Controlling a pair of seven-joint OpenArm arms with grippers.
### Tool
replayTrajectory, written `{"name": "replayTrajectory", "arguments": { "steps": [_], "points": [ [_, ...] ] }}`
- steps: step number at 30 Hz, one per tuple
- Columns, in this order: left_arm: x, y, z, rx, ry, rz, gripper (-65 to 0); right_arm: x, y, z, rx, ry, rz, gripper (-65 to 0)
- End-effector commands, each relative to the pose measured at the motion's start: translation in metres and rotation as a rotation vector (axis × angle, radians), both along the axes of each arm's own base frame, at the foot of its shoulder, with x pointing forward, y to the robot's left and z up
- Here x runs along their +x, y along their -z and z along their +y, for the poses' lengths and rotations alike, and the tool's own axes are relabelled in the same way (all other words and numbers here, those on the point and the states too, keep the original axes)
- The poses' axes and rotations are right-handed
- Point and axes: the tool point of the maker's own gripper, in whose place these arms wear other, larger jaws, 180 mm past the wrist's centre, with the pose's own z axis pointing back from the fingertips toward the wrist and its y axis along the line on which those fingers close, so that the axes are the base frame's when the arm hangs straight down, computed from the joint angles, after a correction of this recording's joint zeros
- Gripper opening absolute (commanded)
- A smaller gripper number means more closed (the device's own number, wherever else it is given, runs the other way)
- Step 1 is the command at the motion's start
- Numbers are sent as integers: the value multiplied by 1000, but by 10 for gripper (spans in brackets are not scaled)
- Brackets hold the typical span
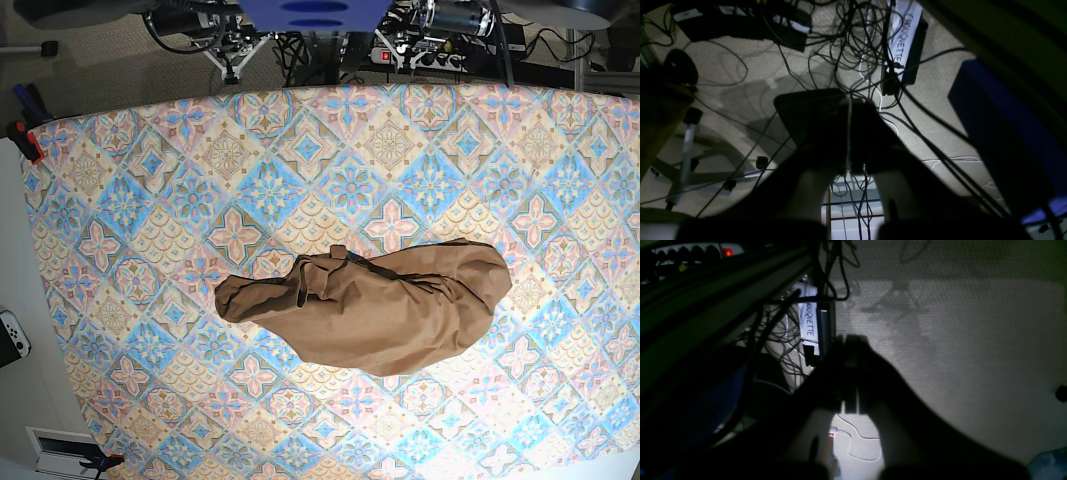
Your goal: Layout the t-shirt on the table in an organized manner, then fold the t-shirt properly
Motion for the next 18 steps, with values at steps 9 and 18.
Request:
{"name": "replayTrajectory", "arguments": {
  "steps": [9, 18],
  "points": [
    [-7, 0, 9, 14, 4, 18, -650, 2, 0, -1, 1, 1, -9, -650],
    [-13, 0, 13, 19, -8, 15, -650, 12, -2, -17, -22, 51, -82, -650]
  ]
}}
